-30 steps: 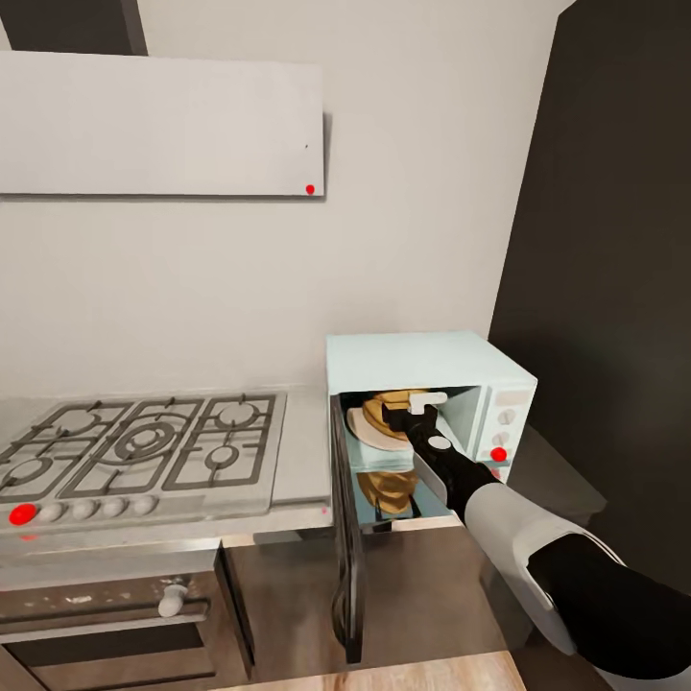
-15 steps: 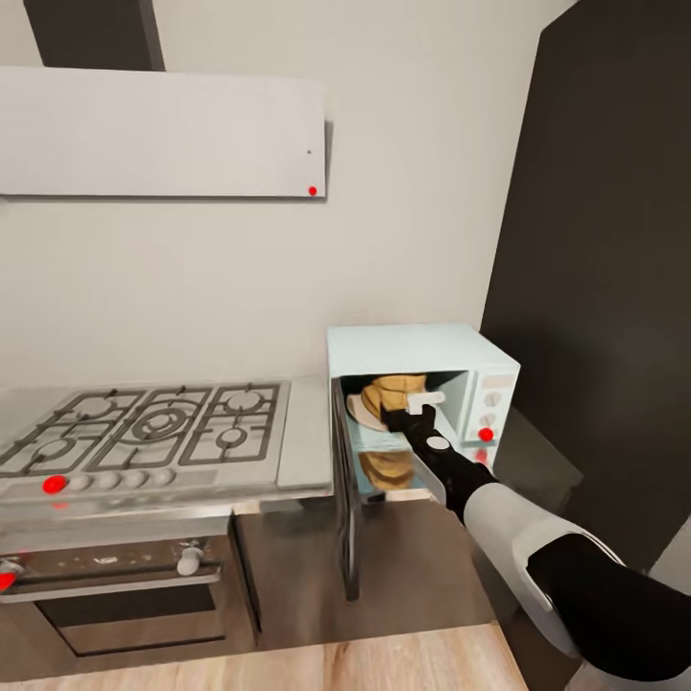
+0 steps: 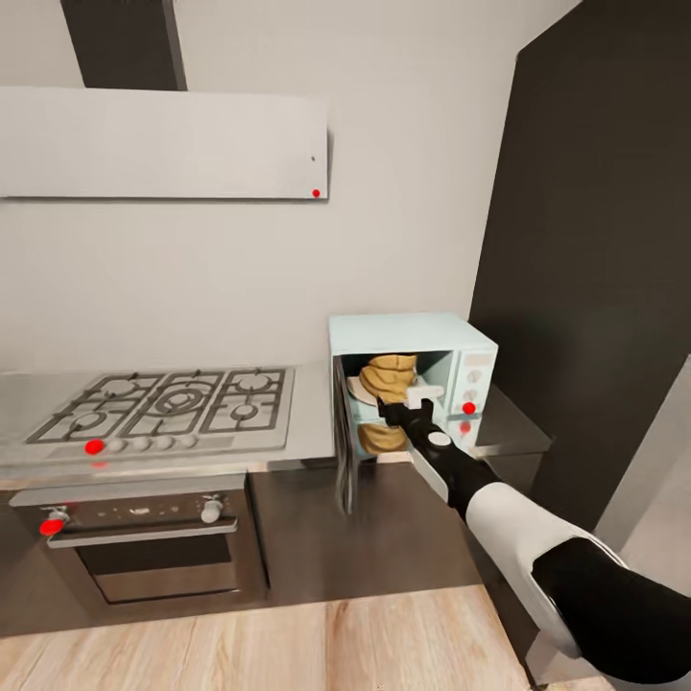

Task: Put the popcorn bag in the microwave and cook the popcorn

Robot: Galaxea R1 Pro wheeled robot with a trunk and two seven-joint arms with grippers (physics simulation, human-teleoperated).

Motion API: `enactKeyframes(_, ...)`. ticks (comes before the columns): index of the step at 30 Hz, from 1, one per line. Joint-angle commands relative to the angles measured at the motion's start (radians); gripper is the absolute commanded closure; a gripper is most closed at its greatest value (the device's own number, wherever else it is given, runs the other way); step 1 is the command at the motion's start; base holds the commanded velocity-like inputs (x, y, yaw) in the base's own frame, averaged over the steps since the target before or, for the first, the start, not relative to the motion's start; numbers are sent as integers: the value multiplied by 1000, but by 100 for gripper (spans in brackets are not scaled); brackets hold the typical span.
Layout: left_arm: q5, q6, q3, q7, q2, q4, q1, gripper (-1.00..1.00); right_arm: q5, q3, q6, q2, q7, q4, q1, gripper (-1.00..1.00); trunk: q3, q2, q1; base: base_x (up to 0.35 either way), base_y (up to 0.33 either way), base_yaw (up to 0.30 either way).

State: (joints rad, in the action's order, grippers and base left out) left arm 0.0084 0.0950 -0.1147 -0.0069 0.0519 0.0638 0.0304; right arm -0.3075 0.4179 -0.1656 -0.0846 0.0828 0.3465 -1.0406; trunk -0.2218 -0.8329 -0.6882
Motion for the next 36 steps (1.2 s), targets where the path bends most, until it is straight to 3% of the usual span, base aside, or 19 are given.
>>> enactKeyframes(1, 1, 3, -6, -1, 0, -1, 1, -100, -8, 9, -2, 1, 4, 17, 8, -100, -1, -1, 0, -344, 0, 0)
enactKeyframes(4, 0, 3, -6, -1, 0, -1, 2, -100, -7, 9, 59, 49, 1, 226, 96, -100, -1, -1, 0, -344, 0, 0)
enactKeyframes(6, 0, 3, -6, -1, 0, 0, 2, -100, -8, 8, 163, 97, 4, 406, 170, -100, -1, -1, 0, -344, 0, 0)
enactKeyframes(10, -3, 1, 2, -1, 0, 3, 12, -100, -8, -3, 348, 227, 37, 880, 399, -100, -1, -1, 0, -344, 0, 0)
enactKeyframes(14, -8, 0, 4, -1, 0, 4, 19, -100, -9, -5, 409, 327, 129, 1128, 562, -100, -1, -1, 0, -344, 0, 0)
enactKeyframes(16, -9, 1, 5, -1, 0, 5, 28, -100, -9, -13, 406, 384, 141, 1212, 685, -100, -1, -1, 0, -342, 0, 0)
enactKeyframes(19, -9, 11, 5, -2, 0, 31, 50, -100, -10, -45, 396, 408, 133, 1232, 791, -100, -1, -1, 0, -184, 0, 0)
enactKeyframes(20, -9, 19, 8, -2, 1, 86, 65, -100, -10, -70, 378, 414, 124, 1237, 865, -100, -1, -1, 0, -45, 0, 0)
enactKeyframes(22, -11, 23, 12, 2, 20, 218, 74, -100, -10, -107, 325, 417, 99, 1239, 947, -100, -1, -1, 0, -18, 0, 0)
enactKeyframes(24, -13, 24, 13, 4, 45, 368, 77, -100, -11, -125, 287, 417, 79, 1235, 980, -100, -1, -1, 0, -5, 0, 0)
enactKeyframes(26, -9, 18, 13, 4, 62, 619, 83, -100, -10, -135, 275, 418, 71, 1228, 1015, -100, -1, -1, 0, -1, 0, 0)
enactKeyframes(29, -6, 13, 13, 5, 72, 766, 113, -100, -10, -137, 265, 419, 70, 1195, 1030, -100, -1, -1, 0, 0, 0, 0)
enactKeyframes(33, -6, 9, 12, 5, 77, 820, 271, -100, -8, -137, 247, 420, 66, 1160, 1078, -100, -1, -1, 0, 0, 0, 0)
enactKeyframes(36, -5, 8, 12, 7, 79, 827, 417, -100, 15, -138, 137, 421, 64, 1153, 1181, -100, -1, -1, 0, 0, 0, 0)
